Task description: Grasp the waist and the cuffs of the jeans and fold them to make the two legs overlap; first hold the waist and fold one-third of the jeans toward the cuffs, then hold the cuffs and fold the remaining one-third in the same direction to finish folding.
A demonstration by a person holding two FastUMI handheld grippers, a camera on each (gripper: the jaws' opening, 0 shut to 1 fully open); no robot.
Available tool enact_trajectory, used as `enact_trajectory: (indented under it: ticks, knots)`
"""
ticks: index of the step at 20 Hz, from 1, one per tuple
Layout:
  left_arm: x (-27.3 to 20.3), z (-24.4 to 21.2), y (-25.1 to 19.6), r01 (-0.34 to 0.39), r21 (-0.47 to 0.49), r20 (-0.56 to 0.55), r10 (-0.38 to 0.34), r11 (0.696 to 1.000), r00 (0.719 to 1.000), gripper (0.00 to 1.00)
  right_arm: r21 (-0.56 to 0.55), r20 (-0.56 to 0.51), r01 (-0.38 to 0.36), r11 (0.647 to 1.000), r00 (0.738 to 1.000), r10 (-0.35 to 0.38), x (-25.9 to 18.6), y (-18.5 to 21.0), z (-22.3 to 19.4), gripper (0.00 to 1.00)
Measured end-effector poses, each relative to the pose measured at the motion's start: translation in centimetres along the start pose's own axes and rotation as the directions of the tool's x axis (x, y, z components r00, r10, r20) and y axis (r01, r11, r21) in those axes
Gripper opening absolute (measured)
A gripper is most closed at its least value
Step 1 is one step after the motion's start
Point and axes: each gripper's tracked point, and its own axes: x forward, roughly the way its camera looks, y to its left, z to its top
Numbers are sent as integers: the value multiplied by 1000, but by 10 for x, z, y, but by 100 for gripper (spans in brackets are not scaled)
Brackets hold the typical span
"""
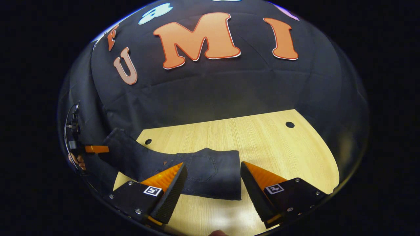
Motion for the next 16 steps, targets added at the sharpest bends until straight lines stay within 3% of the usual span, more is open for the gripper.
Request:
enact_trajectory:
  ticks: [5,16]
  knots:
    - [-35,19,-31,74,59,38,-76,996,996,7,-9,10,-11,1000,1000,11,1,-11,4,99]
    - [-21,7,-180,232,220,-12,-235,948,972,7,3,18,-11,1000,1000,11,-4,-46,5,99]
